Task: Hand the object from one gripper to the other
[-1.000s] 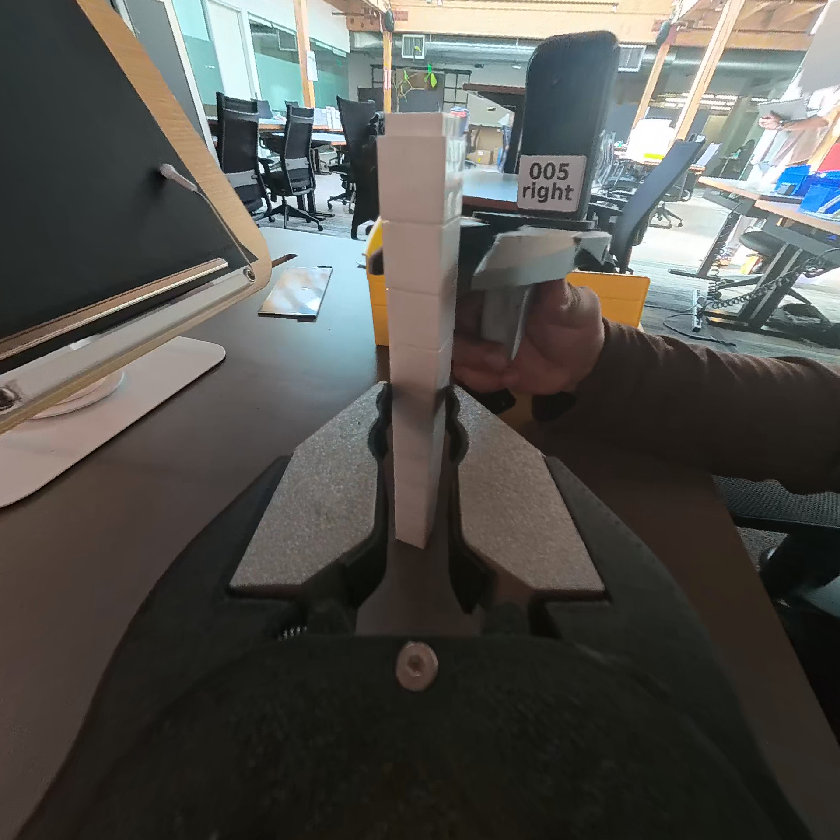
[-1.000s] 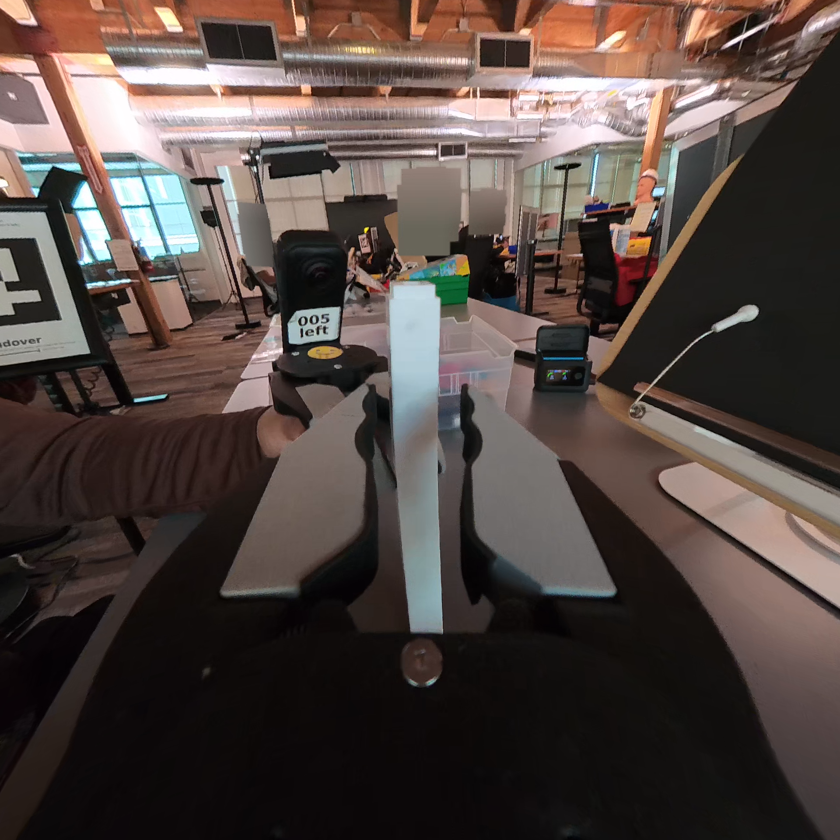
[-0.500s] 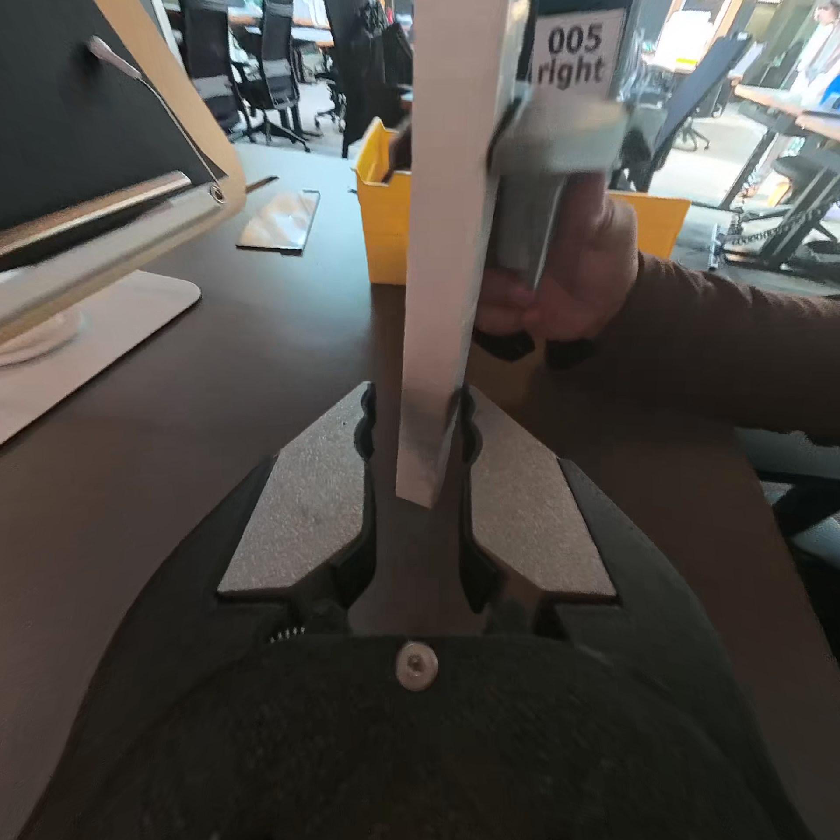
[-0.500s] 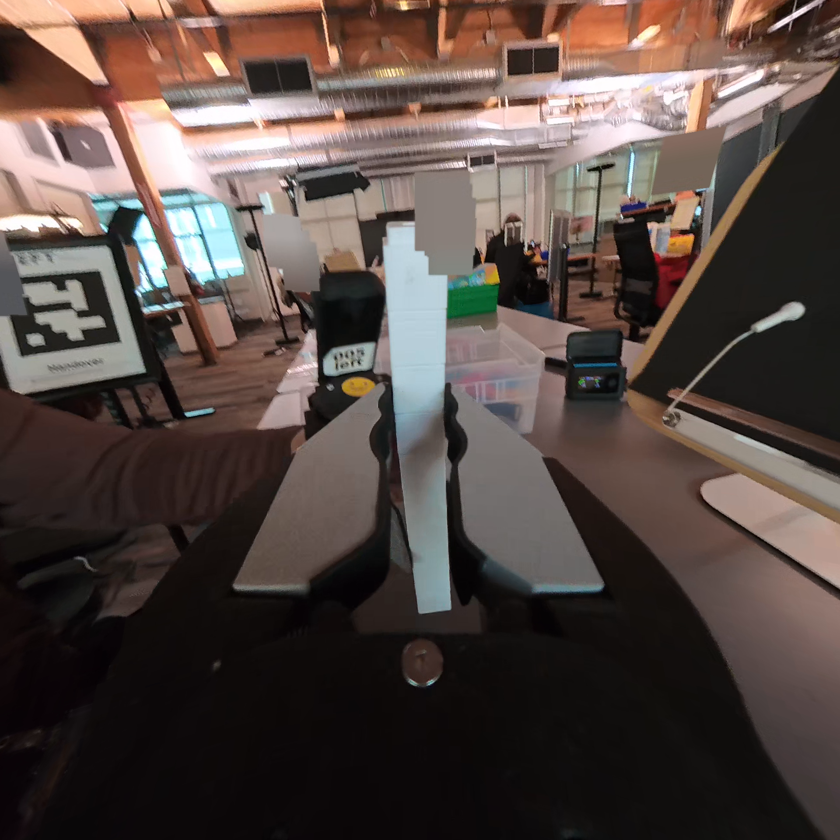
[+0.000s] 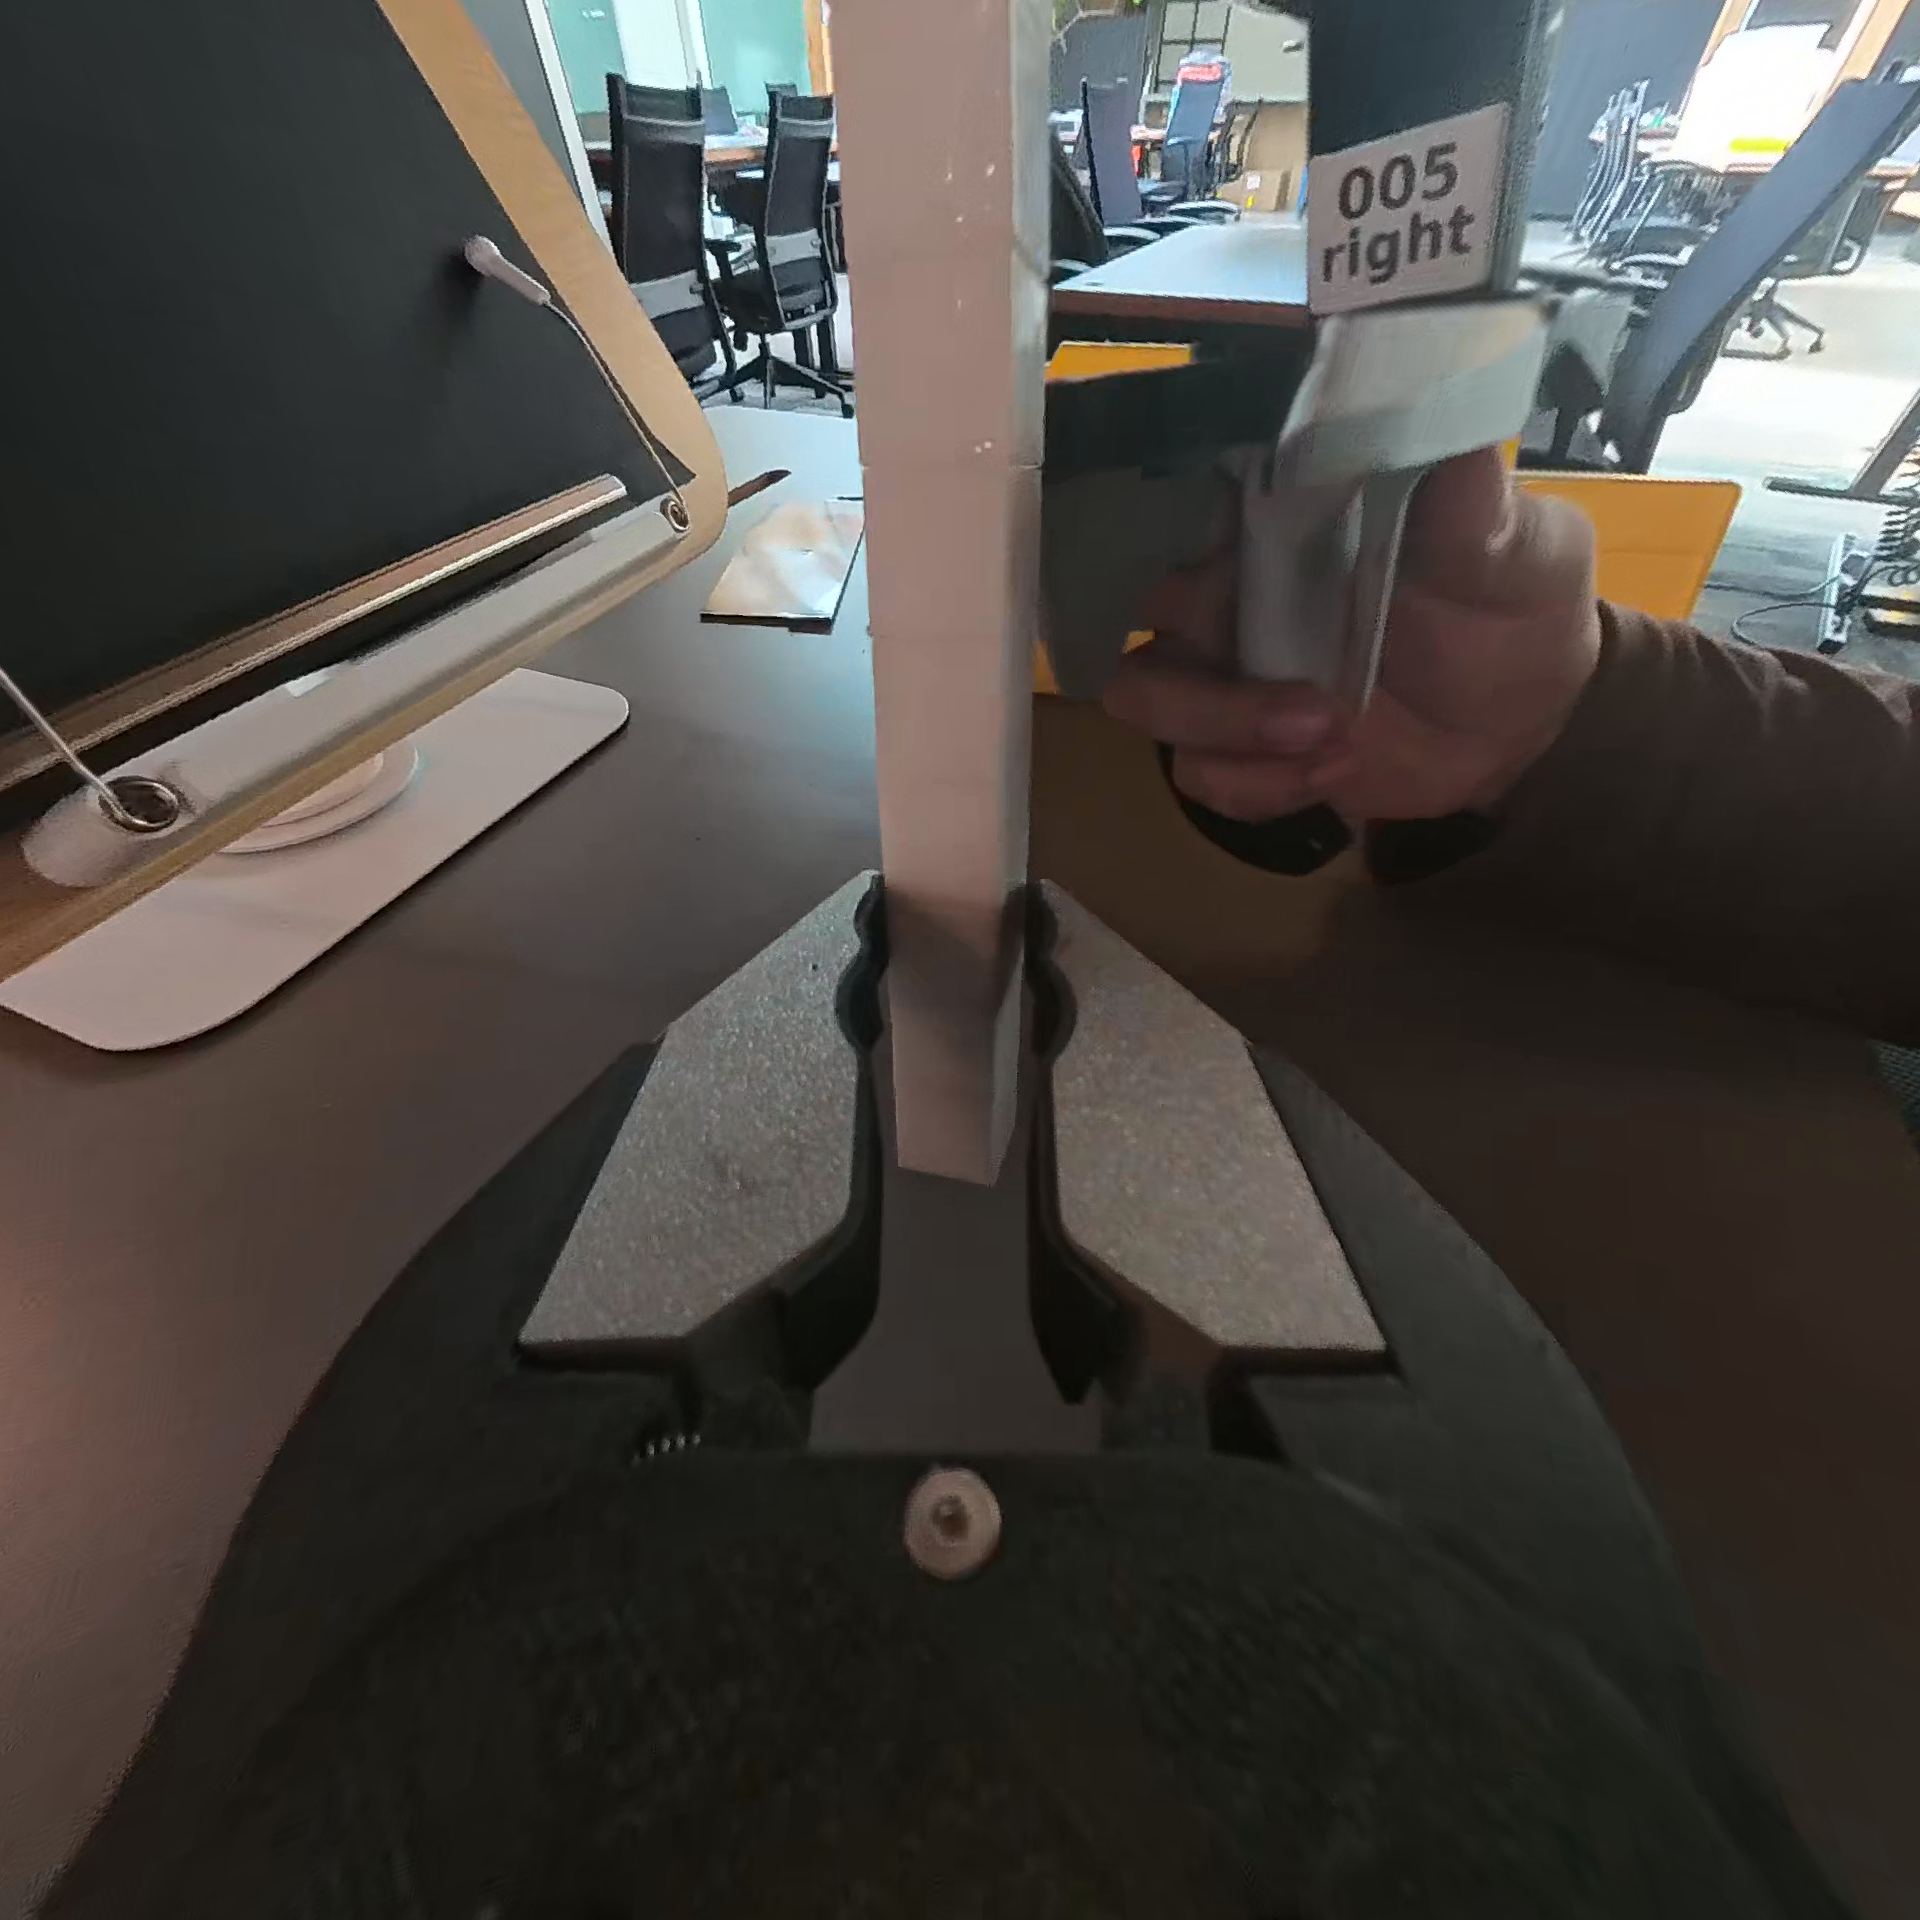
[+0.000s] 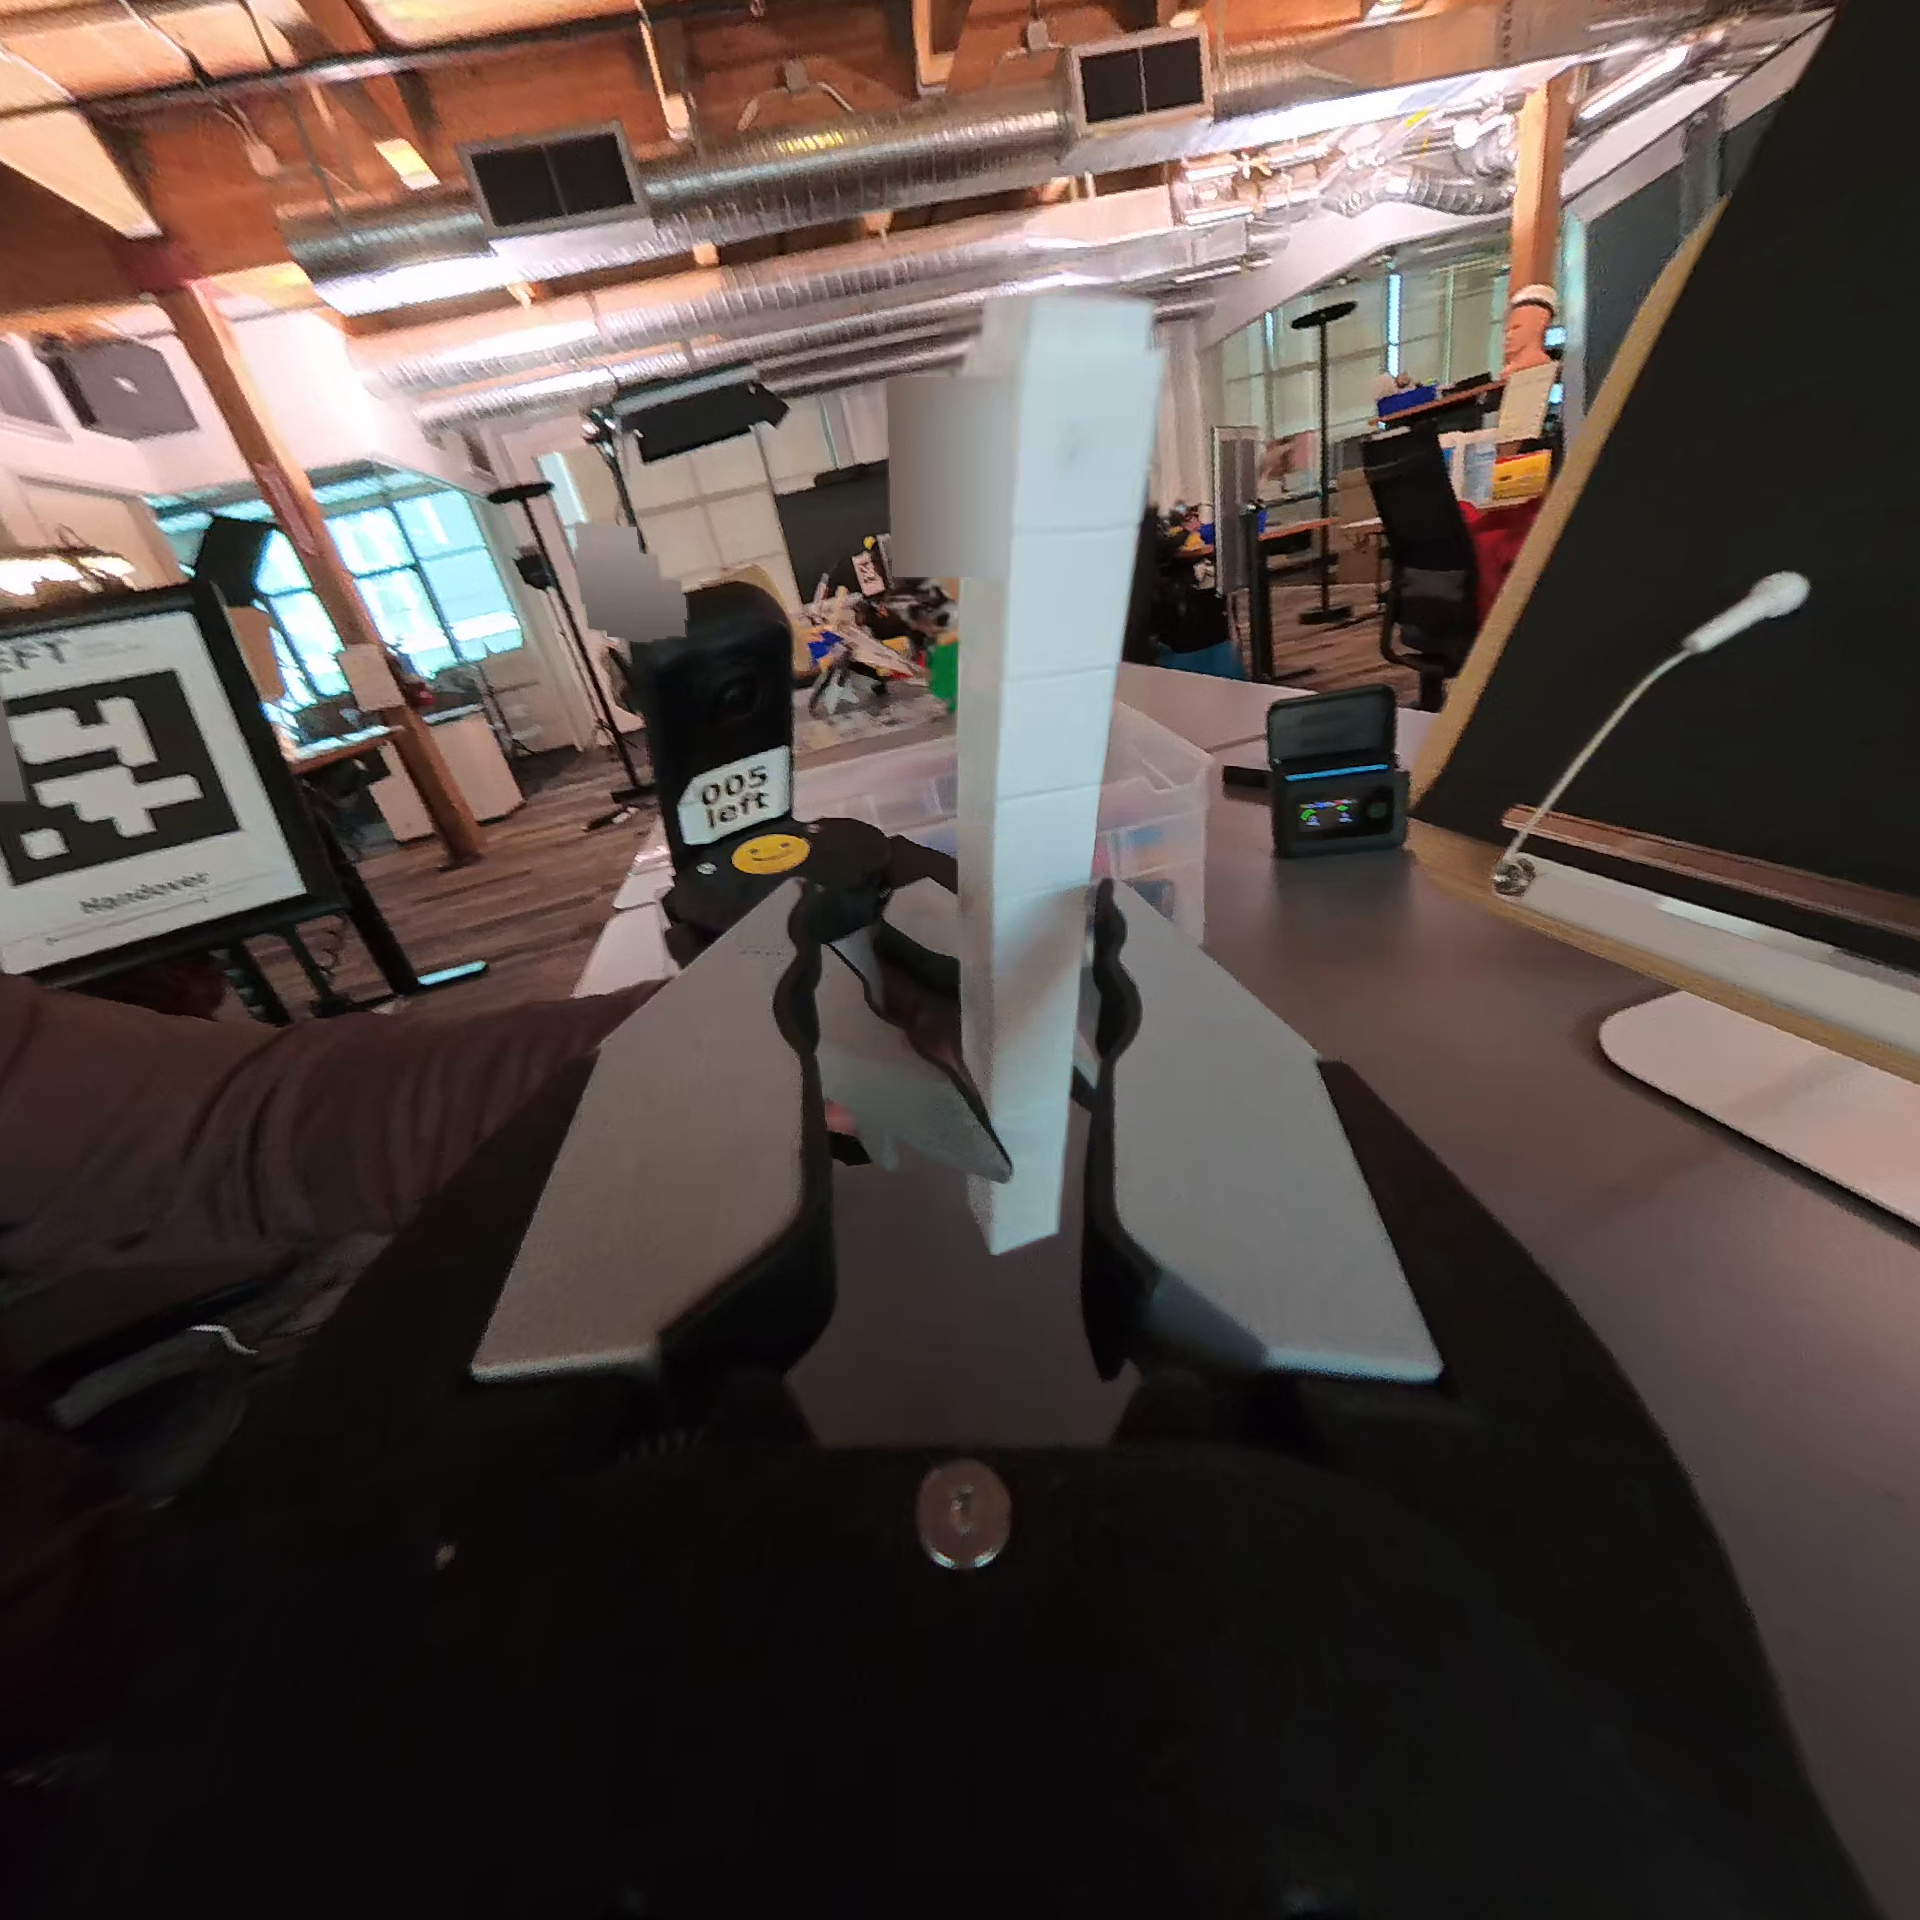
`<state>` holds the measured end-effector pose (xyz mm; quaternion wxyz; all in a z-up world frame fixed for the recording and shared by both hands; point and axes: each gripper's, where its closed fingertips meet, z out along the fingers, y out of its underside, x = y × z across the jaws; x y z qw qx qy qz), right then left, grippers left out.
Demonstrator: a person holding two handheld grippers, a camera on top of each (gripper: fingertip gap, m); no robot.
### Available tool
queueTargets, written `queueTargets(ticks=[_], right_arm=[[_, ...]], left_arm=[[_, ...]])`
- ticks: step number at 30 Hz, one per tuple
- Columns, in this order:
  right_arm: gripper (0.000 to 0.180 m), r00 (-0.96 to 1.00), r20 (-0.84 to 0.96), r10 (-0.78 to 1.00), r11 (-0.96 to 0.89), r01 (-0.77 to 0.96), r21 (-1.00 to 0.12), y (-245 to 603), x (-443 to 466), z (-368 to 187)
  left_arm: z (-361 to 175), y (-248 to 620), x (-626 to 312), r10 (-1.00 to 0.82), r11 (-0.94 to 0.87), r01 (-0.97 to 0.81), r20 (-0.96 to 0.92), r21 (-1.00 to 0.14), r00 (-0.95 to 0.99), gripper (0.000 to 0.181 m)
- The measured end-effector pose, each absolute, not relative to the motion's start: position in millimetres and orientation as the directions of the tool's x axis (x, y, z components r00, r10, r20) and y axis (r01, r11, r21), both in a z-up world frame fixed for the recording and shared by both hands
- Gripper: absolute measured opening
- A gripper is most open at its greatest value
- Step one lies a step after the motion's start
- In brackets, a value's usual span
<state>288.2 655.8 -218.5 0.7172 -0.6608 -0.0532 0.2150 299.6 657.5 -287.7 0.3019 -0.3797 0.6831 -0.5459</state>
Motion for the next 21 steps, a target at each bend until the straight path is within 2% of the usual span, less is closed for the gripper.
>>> queueTargets(ticks=[6,11,15,18,21], right_arm=[[0.056,0.917,-0.233,0.323,-0.015,-0.241,-0.970,663,296,-231],[0.024,0.910,-0.252,0.330,-0.004,-0.266,-0.964,661,300,-230],[0.027,0.891,-0.278,0.359,-0.040,-0.283,-0.958,663,295,-235],[0.028,0.906,-0.234,0.352,-0.056,-0.229,-0.972,666,290,-238],[0.027,0.941,-0.105,0.323,-0.032,-0.101,-0.994,666,286,-237]], left_arm=[[-282,658,299,-0.847,0.074,-0.176,0.031,-0.982,-0.531,0.019],[-282,651,296,-0.824,0.060,-0.187,0.056,-0.981,-0.564,0.019],[-283,646,294,-0.813,0.102,-0.173,0.018,-0.980,-0.581,0.018],[-283,642,292,-0.800,0.102,-0.171,0.021,-0.980,-0.599,0.018],[-286,641,293,-0.798,0.067,-0.215,0.077,-0.974,-0.598,0.020]])
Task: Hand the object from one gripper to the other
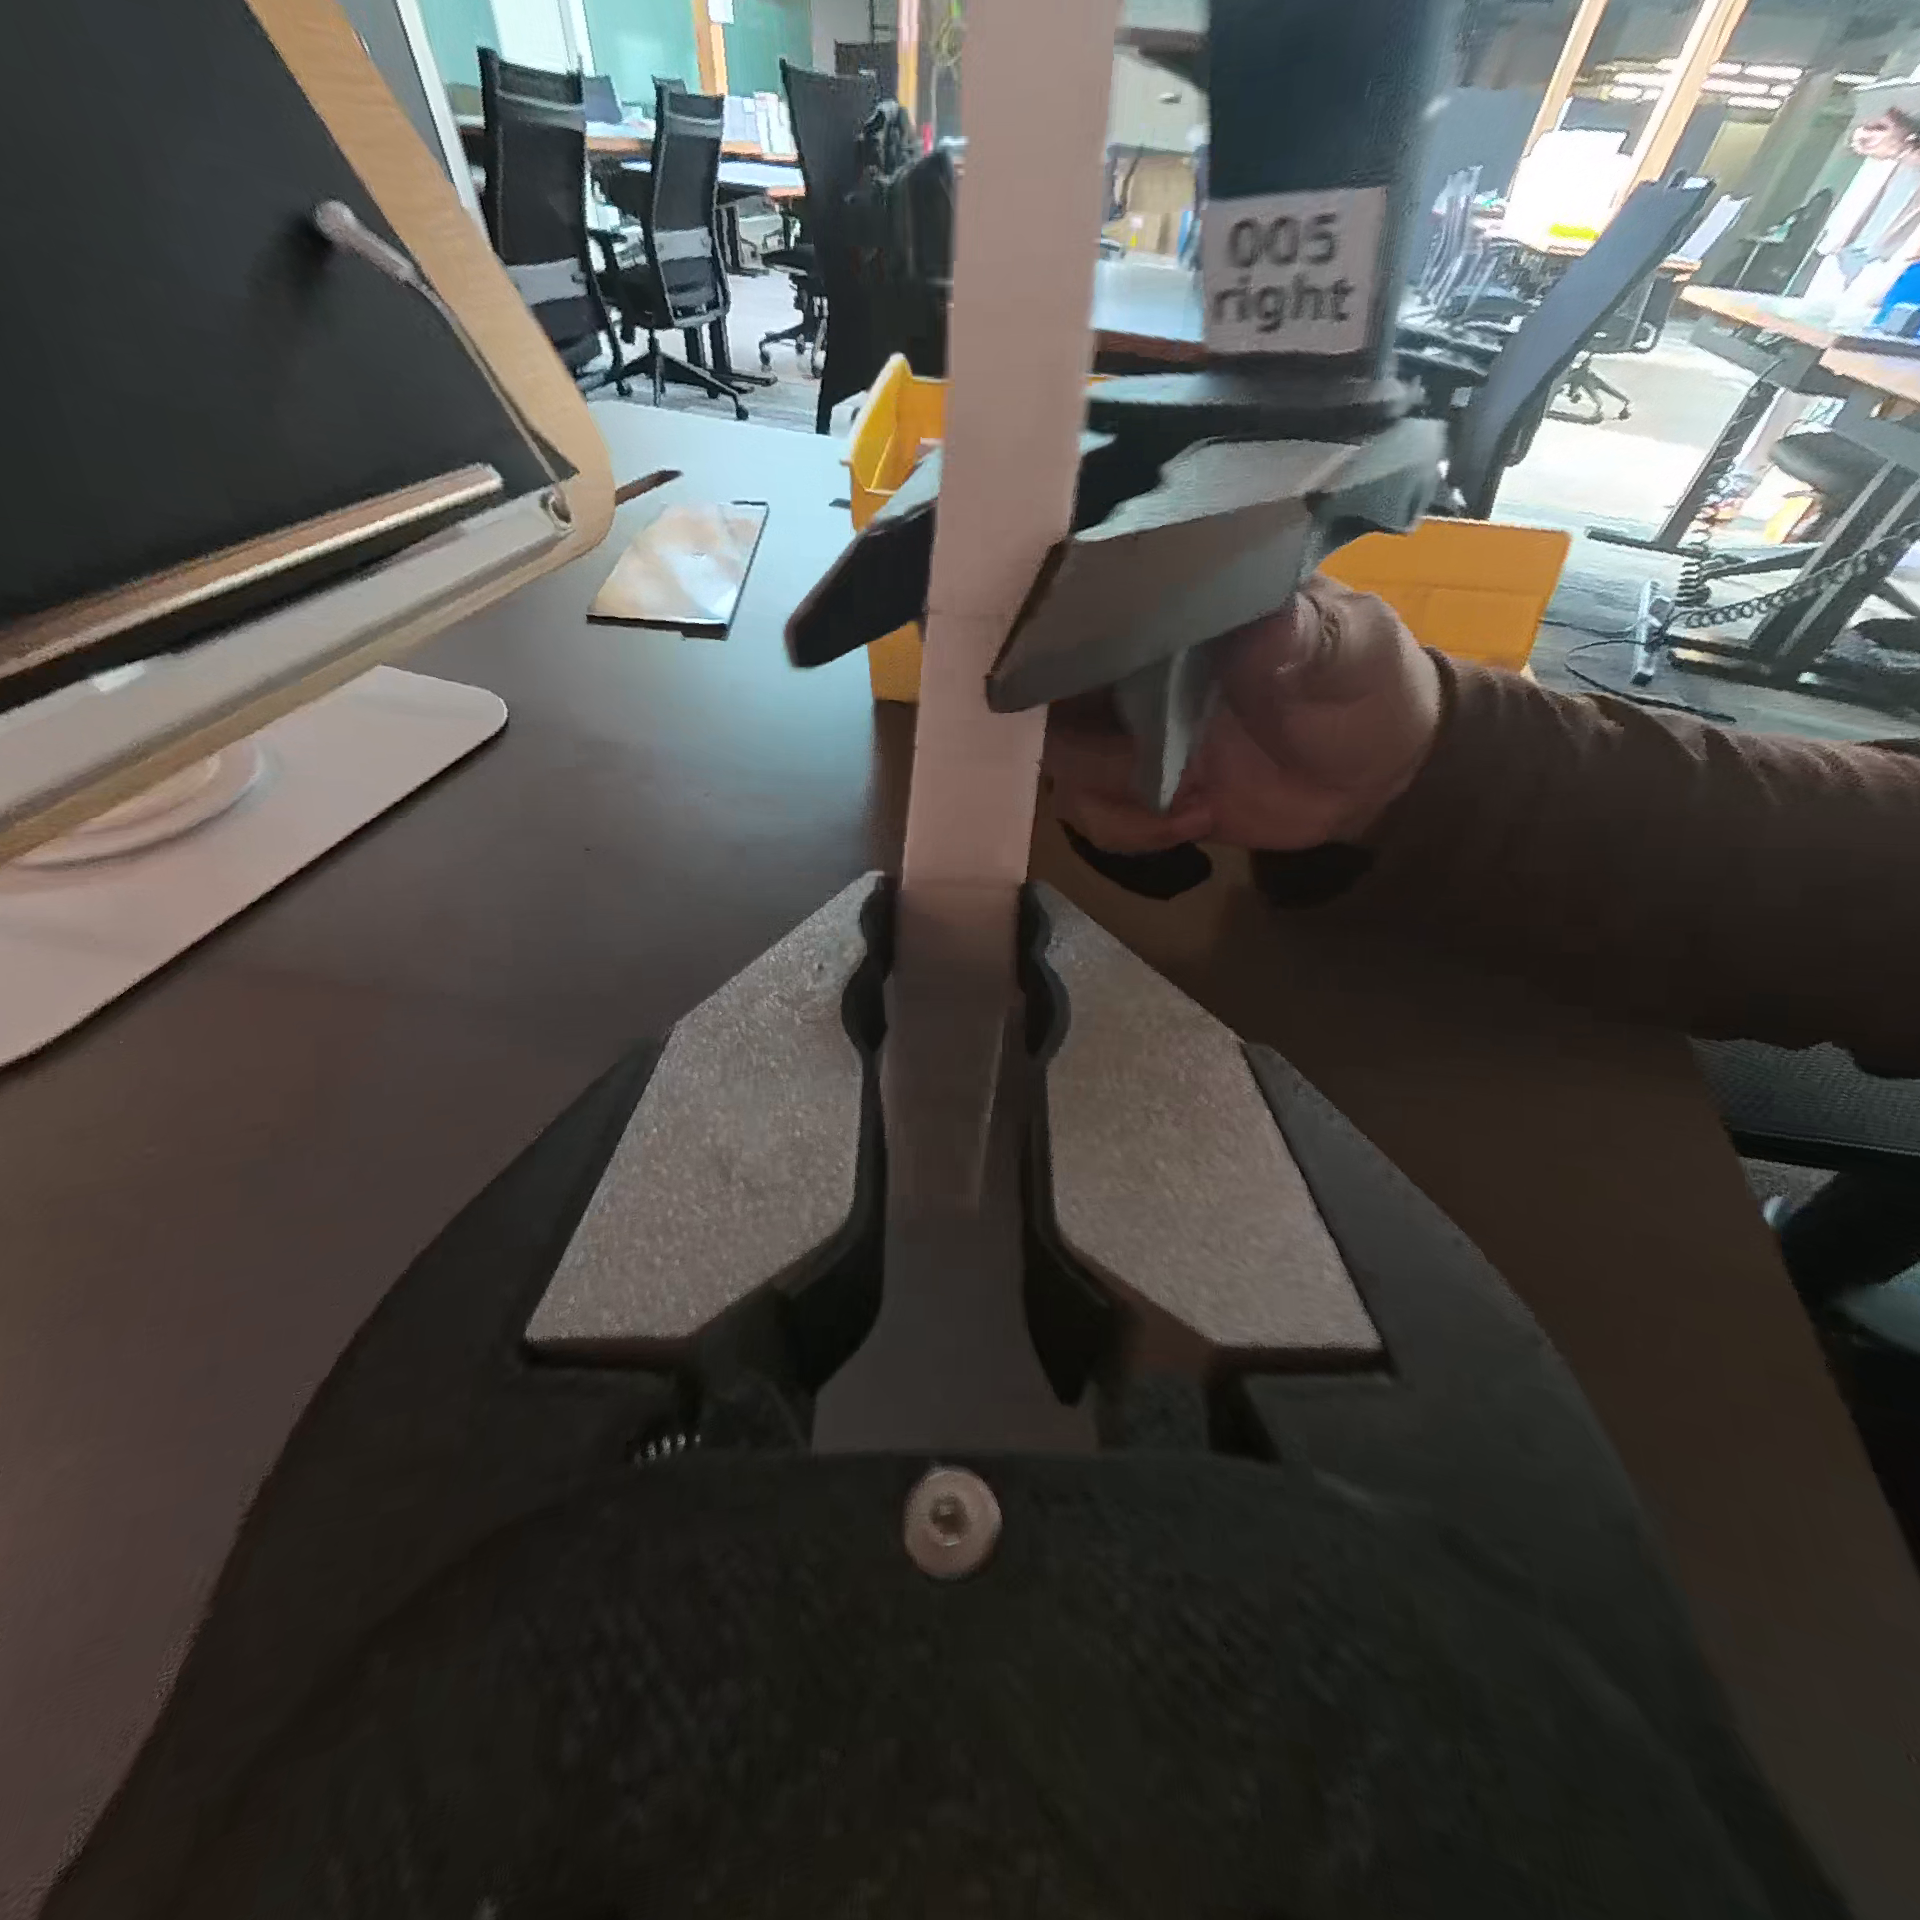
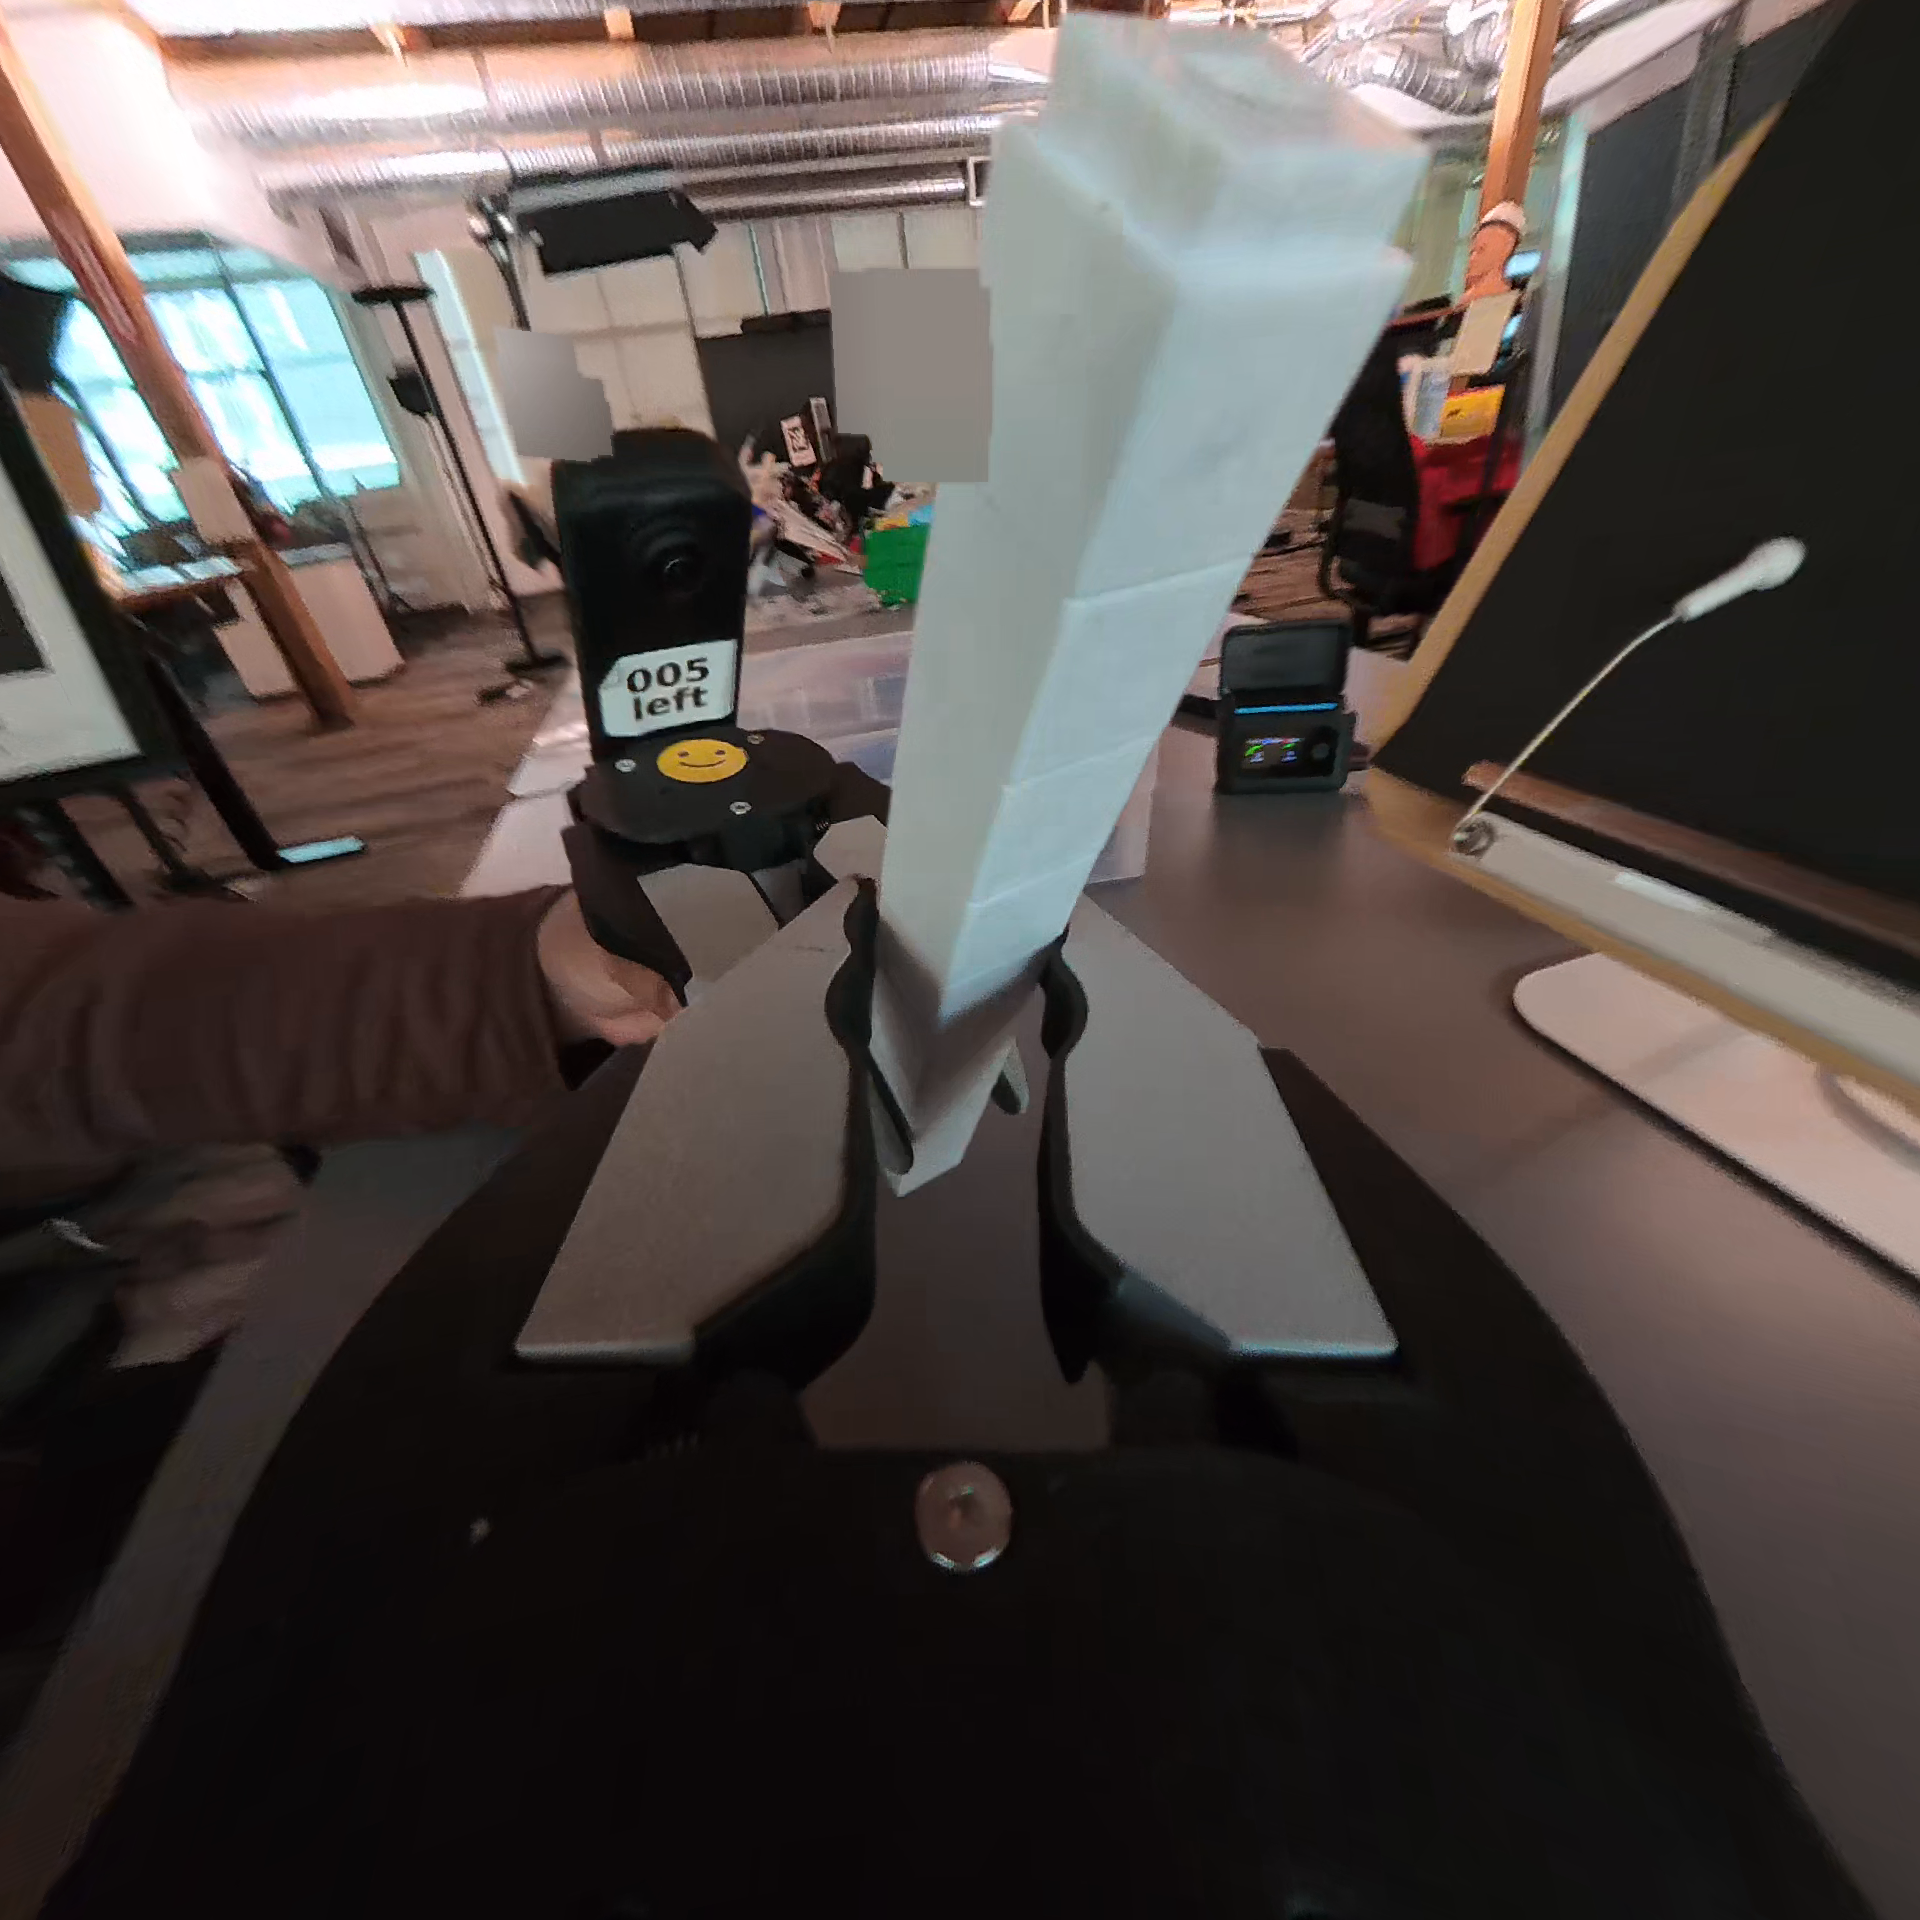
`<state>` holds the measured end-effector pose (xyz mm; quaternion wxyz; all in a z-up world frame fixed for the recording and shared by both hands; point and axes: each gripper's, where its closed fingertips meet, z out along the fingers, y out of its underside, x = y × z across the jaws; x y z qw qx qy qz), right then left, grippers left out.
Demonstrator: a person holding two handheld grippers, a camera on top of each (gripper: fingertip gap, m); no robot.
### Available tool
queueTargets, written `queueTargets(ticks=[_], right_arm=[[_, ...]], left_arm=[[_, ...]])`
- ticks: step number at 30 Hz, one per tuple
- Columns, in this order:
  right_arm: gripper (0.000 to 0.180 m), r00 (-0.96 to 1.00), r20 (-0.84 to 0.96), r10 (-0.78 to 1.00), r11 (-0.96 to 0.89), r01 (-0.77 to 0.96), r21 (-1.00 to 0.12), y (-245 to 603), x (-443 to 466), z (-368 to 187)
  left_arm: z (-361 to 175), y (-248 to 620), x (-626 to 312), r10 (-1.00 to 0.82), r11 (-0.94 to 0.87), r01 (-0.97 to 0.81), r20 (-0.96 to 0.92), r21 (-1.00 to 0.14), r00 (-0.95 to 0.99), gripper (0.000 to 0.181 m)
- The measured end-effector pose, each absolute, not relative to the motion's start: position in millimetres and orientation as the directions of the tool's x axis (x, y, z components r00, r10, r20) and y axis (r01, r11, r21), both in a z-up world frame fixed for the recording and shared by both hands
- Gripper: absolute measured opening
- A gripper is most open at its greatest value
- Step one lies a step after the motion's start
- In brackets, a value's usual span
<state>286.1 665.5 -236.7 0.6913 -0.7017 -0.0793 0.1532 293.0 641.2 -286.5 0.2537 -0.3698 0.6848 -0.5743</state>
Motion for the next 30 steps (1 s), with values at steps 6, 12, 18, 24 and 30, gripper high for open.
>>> queueTargets(ticks=[6,12,18,24,30], right_arm=[[0.027,0.938,0.344,-0.052,-0.138,0.334,-0.932,669,326,-249],[0.026,0.786,0.618,-0.029,-0.402,0.557,-0.727,680,332,-294],[0.025,0.745,0.667,0.006,-0.431,0.603,-0.671,688,317,-300],[0.025,0.697,0.717,-0.012,-0.426,0.645,-0.634,694,309,-297],[0.035,0.939,0.333,-0.087,-0.315,0.291,-0.903,687,317,-279]], left_arm=[[-292,669,302,-0.877,0.064,-0.245,0.062,-0.967,-0.476,0.031],[-276,672,301,-0.883,-0.002,-0.201,0.096,-0.980,-0.459,0.054],[-265,656,298,-0.860,-0.007,-0.130,0.072,-0.992,-0.505,0.054],[-261,656,300,-0.902,0.067,-0.061,-0.034,-0.996,-0.431,0.028],[-253,693,304,-0.943,-0.025,-0.061,0.044,-0.998,-0.329,0.028]])
